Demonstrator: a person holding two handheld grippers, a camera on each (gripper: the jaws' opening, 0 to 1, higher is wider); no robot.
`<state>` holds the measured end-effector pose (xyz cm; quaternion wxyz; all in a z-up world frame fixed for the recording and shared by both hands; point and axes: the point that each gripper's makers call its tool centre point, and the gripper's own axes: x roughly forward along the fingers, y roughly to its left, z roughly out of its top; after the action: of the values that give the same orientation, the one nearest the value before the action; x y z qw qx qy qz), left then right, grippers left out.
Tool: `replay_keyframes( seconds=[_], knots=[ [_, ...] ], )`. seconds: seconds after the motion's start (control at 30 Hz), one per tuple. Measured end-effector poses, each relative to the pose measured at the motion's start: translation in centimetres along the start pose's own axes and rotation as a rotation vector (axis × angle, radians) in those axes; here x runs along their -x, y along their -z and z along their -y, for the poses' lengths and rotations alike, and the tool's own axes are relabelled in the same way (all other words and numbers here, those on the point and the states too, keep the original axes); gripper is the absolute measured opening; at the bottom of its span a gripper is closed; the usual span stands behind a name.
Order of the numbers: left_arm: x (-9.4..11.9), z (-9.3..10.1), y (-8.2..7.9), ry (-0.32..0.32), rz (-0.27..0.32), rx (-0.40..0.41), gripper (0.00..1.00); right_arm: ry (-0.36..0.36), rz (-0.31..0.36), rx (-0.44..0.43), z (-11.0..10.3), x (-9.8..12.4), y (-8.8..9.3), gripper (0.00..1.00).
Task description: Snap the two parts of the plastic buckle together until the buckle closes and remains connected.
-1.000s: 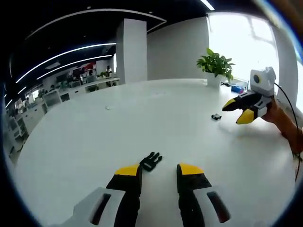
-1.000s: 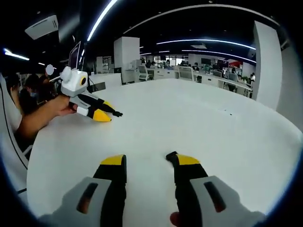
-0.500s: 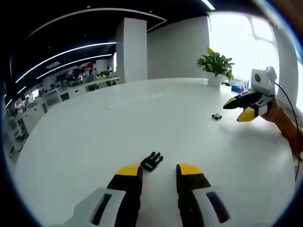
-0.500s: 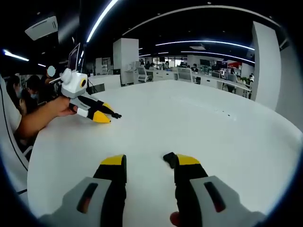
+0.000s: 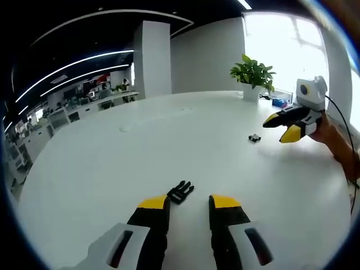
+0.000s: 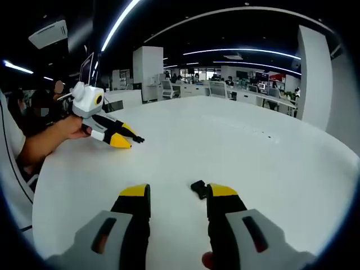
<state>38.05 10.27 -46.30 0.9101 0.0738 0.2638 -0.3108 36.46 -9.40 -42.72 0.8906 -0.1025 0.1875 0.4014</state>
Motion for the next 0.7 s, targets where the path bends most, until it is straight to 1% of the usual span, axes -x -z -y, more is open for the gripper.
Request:
replay_keyframes(
  seconds=[0.3, 0.7],
  knots=[
    [-0.2, 0.3, -0.2, 0.006, -0.008, -0.012, 0.28, -0.001, 0.000, 0.001, 0.0, 0.1, 0.0, 0.40],
    [-1.0, 1.4, -0.7, 0.030, -0.013, -0.035, 0.28, 0.003, 0.000, 0.007, 0.2, 0.3, 0.0, 0.40]
  ],
)
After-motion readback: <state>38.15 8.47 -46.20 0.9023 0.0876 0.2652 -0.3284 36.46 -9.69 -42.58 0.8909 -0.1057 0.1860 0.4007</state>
